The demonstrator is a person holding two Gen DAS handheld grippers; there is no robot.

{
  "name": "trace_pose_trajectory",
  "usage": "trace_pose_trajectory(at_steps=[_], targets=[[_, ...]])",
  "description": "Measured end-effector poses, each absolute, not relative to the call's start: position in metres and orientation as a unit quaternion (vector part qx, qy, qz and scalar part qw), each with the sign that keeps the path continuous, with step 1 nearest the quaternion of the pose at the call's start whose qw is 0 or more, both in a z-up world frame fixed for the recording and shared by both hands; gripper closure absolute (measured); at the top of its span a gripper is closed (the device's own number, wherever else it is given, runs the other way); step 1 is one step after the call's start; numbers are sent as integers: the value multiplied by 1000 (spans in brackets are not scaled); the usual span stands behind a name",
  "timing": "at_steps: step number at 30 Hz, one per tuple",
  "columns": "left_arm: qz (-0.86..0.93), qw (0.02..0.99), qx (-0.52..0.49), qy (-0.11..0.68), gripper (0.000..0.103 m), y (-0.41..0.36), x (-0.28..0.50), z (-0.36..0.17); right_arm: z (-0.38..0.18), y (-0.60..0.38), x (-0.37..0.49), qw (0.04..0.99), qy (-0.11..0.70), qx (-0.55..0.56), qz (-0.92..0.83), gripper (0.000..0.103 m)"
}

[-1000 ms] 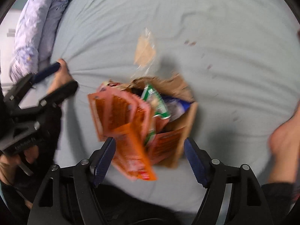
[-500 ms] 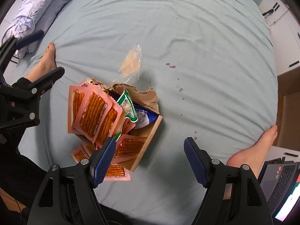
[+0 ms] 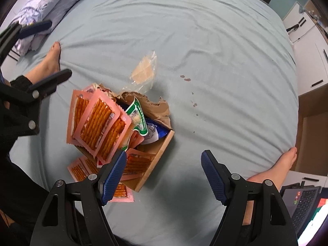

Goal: Organize snacks

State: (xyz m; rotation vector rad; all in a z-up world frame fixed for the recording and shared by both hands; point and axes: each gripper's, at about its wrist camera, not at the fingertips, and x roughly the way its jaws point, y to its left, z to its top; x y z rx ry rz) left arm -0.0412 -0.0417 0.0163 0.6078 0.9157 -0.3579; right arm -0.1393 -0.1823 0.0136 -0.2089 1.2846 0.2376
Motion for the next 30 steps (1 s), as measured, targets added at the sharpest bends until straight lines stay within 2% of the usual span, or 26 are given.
trace_pose_trajectory(at_steps=[30], targets=[[-162,836,289,438,2,-43,-42,16,5,-181,-134,781,607,-99,111,29]])
